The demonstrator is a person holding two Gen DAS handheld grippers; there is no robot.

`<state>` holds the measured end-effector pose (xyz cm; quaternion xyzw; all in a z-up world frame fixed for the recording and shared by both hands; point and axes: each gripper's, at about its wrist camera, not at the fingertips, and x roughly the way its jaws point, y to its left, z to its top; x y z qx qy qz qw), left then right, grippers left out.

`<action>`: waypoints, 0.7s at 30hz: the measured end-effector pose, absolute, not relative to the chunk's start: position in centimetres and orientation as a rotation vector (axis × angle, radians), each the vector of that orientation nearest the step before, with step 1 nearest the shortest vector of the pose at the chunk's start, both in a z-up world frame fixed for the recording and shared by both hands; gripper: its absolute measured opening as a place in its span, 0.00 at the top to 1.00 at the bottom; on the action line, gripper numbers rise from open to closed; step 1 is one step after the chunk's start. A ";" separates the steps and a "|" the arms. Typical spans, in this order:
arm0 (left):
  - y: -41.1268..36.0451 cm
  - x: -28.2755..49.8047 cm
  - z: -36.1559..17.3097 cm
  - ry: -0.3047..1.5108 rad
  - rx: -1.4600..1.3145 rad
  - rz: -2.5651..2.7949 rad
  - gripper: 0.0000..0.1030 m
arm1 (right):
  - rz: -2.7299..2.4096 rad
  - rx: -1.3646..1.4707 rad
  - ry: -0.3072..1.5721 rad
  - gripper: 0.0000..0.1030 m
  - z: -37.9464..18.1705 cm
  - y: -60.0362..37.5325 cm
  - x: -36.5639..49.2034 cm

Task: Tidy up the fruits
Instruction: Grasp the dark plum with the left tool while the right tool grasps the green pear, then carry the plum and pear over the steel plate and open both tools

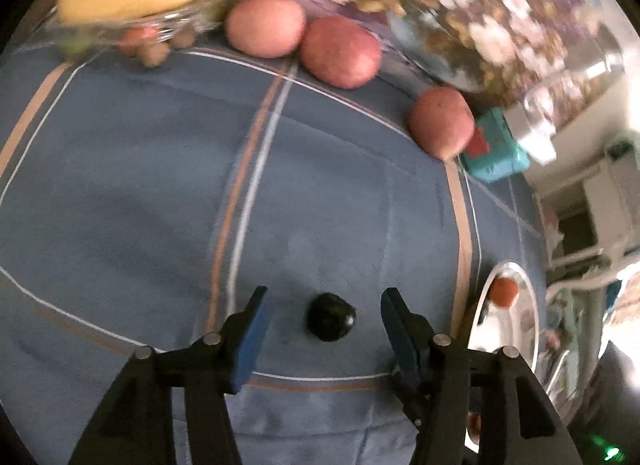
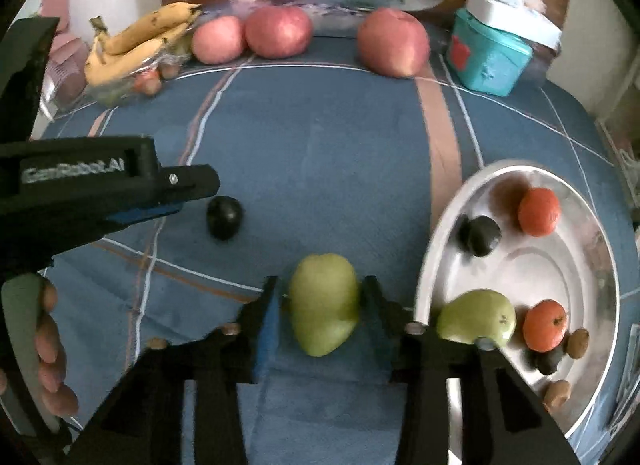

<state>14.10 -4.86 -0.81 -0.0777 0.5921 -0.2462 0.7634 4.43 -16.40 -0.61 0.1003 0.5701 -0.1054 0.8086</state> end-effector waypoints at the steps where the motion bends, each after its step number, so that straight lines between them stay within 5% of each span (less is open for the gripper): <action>1: -5.3 13.8 -0.9 1.289 -0.139 -0.534 0.44 | -0.227 0.234 1.216 0.62 -0.6 -16.7 4.2; 2: -5.6 13.7 -1.0 1.291 -0.125 -0.532 0.46 | -0.227 0.250 1.216 0.62 -0.6 -16.9 4.1; 4: -6.1 13.6 -1.4 1.306 -0.104 -0.532 0.72 | -0.225 0.268 1.216 0.62 -0.5 -17.2 4.0; 21: -10.4 10.2 3.7 1.262 -0.161 -0.720 0.74 | -0.361 0.401 1.105 0.62 4.9 -22.1 -0.7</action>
